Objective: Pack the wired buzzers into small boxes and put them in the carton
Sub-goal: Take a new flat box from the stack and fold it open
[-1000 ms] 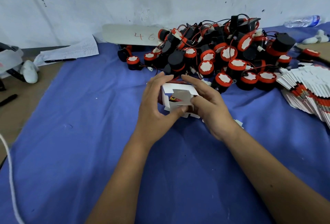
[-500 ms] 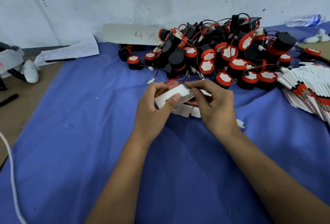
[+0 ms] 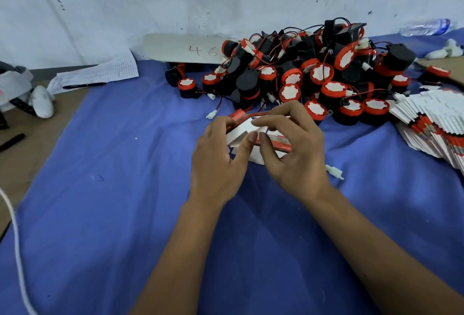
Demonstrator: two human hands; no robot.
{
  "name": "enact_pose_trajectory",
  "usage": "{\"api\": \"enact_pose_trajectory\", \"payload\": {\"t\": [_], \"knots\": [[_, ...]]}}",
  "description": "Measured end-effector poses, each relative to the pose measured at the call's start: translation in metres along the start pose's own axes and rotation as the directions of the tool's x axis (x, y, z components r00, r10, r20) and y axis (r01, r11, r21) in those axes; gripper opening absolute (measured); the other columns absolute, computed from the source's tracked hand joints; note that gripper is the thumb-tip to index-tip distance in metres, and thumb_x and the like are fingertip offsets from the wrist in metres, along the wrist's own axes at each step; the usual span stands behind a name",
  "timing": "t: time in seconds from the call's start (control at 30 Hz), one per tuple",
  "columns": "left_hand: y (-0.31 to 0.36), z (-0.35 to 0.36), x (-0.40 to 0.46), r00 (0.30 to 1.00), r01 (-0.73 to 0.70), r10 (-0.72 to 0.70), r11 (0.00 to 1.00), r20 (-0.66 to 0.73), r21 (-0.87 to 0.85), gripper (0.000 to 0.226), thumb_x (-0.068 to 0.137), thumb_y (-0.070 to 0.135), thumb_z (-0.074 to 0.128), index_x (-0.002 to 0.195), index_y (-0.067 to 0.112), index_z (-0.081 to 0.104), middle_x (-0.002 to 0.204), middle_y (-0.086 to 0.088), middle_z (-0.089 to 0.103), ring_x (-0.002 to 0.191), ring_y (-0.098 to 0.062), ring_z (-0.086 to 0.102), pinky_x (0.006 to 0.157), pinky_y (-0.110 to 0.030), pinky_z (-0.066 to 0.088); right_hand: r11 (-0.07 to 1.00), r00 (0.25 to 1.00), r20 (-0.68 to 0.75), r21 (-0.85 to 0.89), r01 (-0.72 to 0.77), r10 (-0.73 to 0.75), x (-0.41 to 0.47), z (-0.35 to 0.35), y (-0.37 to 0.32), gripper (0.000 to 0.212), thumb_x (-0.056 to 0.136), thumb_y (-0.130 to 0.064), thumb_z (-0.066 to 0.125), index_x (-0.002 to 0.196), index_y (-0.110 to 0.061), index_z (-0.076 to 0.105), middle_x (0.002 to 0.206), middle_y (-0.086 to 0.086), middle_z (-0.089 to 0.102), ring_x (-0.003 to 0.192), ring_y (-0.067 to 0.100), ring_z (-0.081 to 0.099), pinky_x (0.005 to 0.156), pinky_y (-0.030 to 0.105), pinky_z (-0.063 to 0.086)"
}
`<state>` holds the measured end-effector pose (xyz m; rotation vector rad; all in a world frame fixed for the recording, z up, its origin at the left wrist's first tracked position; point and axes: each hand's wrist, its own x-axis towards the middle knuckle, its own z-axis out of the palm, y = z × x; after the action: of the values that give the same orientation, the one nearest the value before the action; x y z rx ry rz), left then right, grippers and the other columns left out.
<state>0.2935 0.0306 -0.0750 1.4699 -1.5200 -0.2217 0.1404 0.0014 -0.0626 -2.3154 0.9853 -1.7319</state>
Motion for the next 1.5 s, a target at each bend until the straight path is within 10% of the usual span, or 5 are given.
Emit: {"api": "enact_pose_trajectory", "payload": {"t": [0.3, 0.97, 1.1, 1.23, 1.5], "knots": [[0.009, 0.003, -0.003, 0.992, -0.037, 0.052, 0.991, -0.111, 0.132, 0.030, 0.105, 0.047, 0.048, 0.118, 0.022, 0.056, 0.087, 0.021, 0.061, 0.077, -0.012, 0.067, 0.066, -0.041, 0.056, 1.000, 1.000, -0.016, -0.015, -0.026, 0.026, 0.003, 0.000, -0.004, 0.046, 0.070, 0.023, 0.060, 0.103, -0.005, 0.074, 0.104, 0.004, 0.052, 0.097, 0.004, 0.050, 0.082, 0.013, 0.040], [-0.017, -0.010, 0.007, 0.991, -0.120, 0.122, 0.992, 0.049, -0.027, 0.067, 0.090, 0.029, 0.068, 0.151, 0.045, 0.044, 0.162, 0.011, 0.032, 0.123, 0.009, 0.052, 0.086, -0.017, 0.053, 0.974, 0.936, 0.312, 0.205, 0.098, -0.160, 0.008, -0.001, -0.024, 0.067, 0.066, 0.021, 0.055, 0.128, -0.003, 0.064, 0.129, 0.011, 0.057, 0.110, 0.017, 0.060, 0.083, 0.029, 0.052], [-0.015, -0.005, 0.005, 0.978, -0.140, 0.169, 0.967, 0.124, -0.212, 0.058, 0.084, 0.022, 0.065, 0.140, 0.029, 0.054, 0.144, 0.002, 0.055, 0.133, -0.015, 0.055, 0.105, -0.030, 0.051, 0.968, 0.924, 0.339, 0.228, 0.101, -0.176, 0.008, -0.001, -0.028, 0.069, 0.064, 0.021, 0.053, 0.127, -0.001, 0.064, 0.128, 0.010, 0.058, 0.121, 0.018, 0.056, 0.094, 0.023, 0.048], [-0.010, -0.004, 0.003, 0.976, 0.053, 0.032, 0.926, 0.217, -0.375, 0.038, 0.078, 0.013, 0.058, 0.110, 0.033, 0.060, 0.111, 0.006, 0.068, 0.104, -0.010, 0.069, 0.082, -0.020, 0.055, 0.968, 0.928, 0.335, 0.236, 0.083, -0.161, 0.007, -0.003, -0.028, 0.066, 0.071, 0.021, 0.054, 0.131, -0.004, 0.061, 0.133, 0.011, 0.055, 0.123, 0.013, 0.055, 0.095, 0.021, 0.047], [-0.006, -0.001, 0.005, 0.985, 0.074, 0.006, 0.886, 0.171, -0.457, 0.038, 0.084, 0.015, 0.062, 0.122, 0.023, 0.066, 0.113, 0.012, 0.072, 0.111, -0.015, 0.069, 0.083, -0.027, 0.060, 0.974, 0.979, 0.188, 0.224, 0.032, -0.075, 0.004, -0.006, -0.023, 0.028, 0.097, 0.010, 0.059, 0.122, 0.000, 0.068, 0.129, 0.011, 0.058, 0.119, 0.019, 0.062, 0.093, 0.030, 0.058]]}}
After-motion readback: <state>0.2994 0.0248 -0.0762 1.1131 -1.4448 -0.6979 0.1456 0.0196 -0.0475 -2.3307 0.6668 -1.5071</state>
